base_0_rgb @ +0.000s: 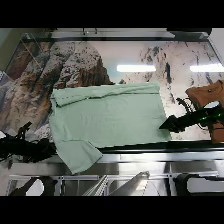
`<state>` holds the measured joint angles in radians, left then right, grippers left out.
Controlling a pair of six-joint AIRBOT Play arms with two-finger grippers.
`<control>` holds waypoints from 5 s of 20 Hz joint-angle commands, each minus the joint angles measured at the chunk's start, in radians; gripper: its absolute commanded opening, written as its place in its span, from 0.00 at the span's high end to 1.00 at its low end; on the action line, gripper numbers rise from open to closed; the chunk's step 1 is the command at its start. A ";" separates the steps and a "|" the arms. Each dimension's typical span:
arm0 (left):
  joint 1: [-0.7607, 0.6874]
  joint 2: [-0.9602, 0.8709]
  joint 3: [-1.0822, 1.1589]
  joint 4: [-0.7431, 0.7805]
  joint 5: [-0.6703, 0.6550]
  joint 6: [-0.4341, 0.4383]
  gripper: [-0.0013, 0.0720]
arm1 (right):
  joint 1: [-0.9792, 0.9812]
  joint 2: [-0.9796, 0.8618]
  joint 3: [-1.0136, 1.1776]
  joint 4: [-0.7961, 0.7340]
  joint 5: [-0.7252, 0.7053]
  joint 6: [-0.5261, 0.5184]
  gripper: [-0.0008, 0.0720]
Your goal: Fold the shirts.
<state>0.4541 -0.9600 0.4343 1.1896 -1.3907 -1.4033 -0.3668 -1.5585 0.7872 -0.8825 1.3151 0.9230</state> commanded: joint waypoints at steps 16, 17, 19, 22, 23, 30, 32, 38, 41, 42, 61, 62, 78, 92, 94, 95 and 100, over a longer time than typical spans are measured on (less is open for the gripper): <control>-0.231 -0.284 0.040 -0.111 0.110 0.041 0.95 | -0.005 0.000 0.001 0.009 0.068 -0.016 0.49; -0.231 -0.285 0.040 -0.109 0.106 0.042 0.95 | -0.011 0.000 0.001 0.005 0.075 -0.019 0.49; -0.231 -0.284 0.040 -0.109 0.099 0.050 0.95 | -0.024 0.000 -0.002 -0.027 0.087 -0.018 0.49; -0.231 -0.285 0.040 -0.109 0.093 0.061 0.95 | -0.061 0.000 -0.022 -0.035 0.124 -0.006 0.50; -0.231 -0.285 0.040 -0.109 0.092 0.061 0.95 | -0.072 0.000 -0.029 -0.021 0.131 -0.006 0.53; -0.231 -0.253 0.184 -0.109 -0.130 0.077 0.95 | -0.088 0.022 0.043 0.068 0.171 0.018 0.97; -0.218 -0.187 0.293 -0.110 -0.162 0.072 0.95 | -0.108 0.042 0.108 0.094 0.178 0.036 0.97; -0.061 -0.098 0.600 -0.121 -0.147 0.077 0.95 | -0.115 0.047 0.241 0.396 0.108 0.023 0.97; -0.065 -0.208 0.706 -0.130 -0.138 0.079 0.95 | -0.085 0.043 0.242 0.566 0.005 -0.051 0.97; -0.079 -0.261 0.743 -0.145 -0.117 0.084 0.95 | -0.062 0.042 0.242 0.573 -0.050 -0.061 0.97; -0.241 -1.084 1.560 -0.143 -0.139 0.085 0.95 | 0.181 -0.317 0.486 0.665 -0.448 -0.172 0.97; -0.244 -1.092 1.575 -0.142 -0.138 0.085 0.95 | 0.181 -0.317 0.486 0.665 -0.461 -0.173 0.97; -0.238 -1.095 1.582 -0.196 -0.174 0.085 0.45 | 0.106 -0.319 0.629 0.644 -0.441 -0.139 0.09; -0.262 -0.877 1.511 -0.198 -0.044 0.060 0.03 | 0.109 -0.449 0.726 0.328 -0.267 0.107 0.09; -0.288 -0.863 1.511 -0.198 -0.050 0.060 0.03 | 0.135 -0.484 0.778 0.329 -0.211 0.108 0.09; -0.303 -0.862 1.511 -0.198 -0.050 0.060 0.03 | 0.148 -0.496 0.797 0.329 -0.197 0.115 0.09; -0.404 -0.888 1.511 -0.196 -0.047 0.060 0.03 | 0.168 -0.505 0.866 0.328 -0.100 0.126 0.67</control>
<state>0.1020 -1.8385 1.9472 0.9920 -1.4429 -1.3430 -0.2089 -2.0556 1.6077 -0.5781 1.1404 1.0405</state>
